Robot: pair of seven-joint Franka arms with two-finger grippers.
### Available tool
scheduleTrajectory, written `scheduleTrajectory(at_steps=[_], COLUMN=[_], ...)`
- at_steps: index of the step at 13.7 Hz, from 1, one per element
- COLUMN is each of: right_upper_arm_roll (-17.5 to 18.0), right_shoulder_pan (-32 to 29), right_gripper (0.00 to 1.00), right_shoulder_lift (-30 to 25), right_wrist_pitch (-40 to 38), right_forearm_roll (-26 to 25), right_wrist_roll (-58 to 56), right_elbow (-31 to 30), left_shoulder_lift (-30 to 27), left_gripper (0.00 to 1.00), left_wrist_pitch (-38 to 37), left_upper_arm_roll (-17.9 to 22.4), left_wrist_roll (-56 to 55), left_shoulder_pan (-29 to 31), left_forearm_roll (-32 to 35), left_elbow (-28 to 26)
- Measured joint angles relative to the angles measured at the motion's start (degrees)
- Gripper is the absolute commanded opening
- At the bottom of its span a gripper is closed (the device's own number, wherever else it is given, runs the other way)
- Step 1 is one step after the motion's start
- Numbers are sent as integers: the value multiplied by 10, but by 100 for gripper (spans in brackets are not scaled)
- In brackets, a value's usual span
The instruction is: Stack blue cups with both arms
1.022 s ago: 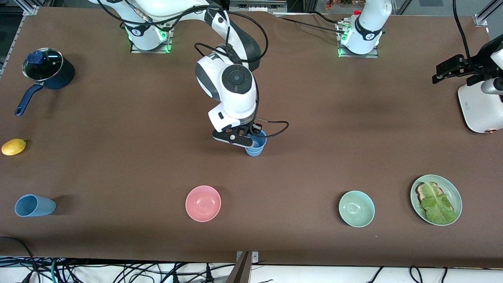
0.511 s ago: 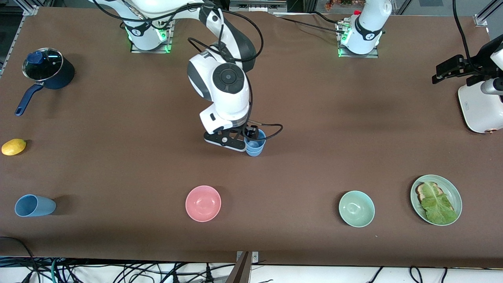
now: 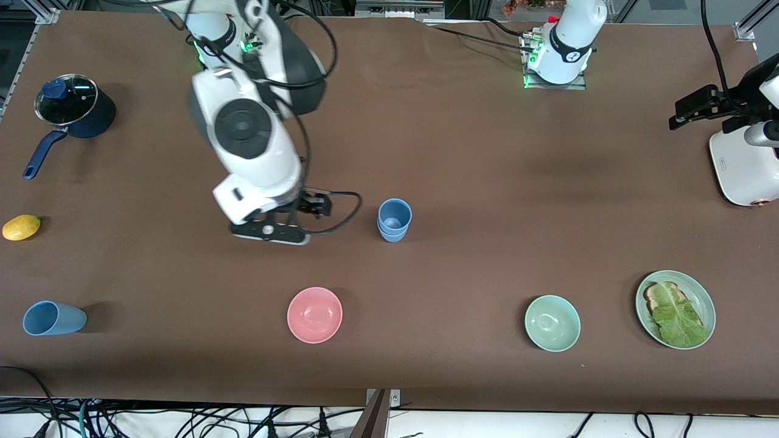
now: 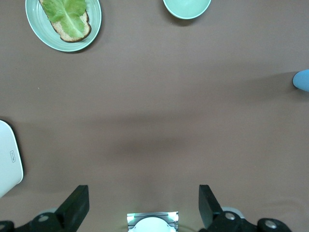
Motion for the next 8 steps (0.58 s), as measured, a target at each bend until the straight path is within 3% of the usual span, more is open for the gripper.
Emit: scheduleTrajectory(at_steps=[5,8], right_upper_arm_roll=[-4,-2], right_shoulder_pan=[-74,-129], right_gripper=[100,100], right_shoulder_lift=[-98,-165], right_wrist_pitch=[-87,-94], right_forearm_roll=[6,6], right_wrist_roll=[-115,-183], right_elbow=[-26,-84], left_shoulder_lift=[0,0], left_gripper=[100,100], left_wrist_pitch=[0,0], left_upper_arm_roll=[0,0], left_wrist_roll=[0,0], left_shoulder_pan=[0,0], left_forearm_roll=[0,0], left_elbow=[0,0])
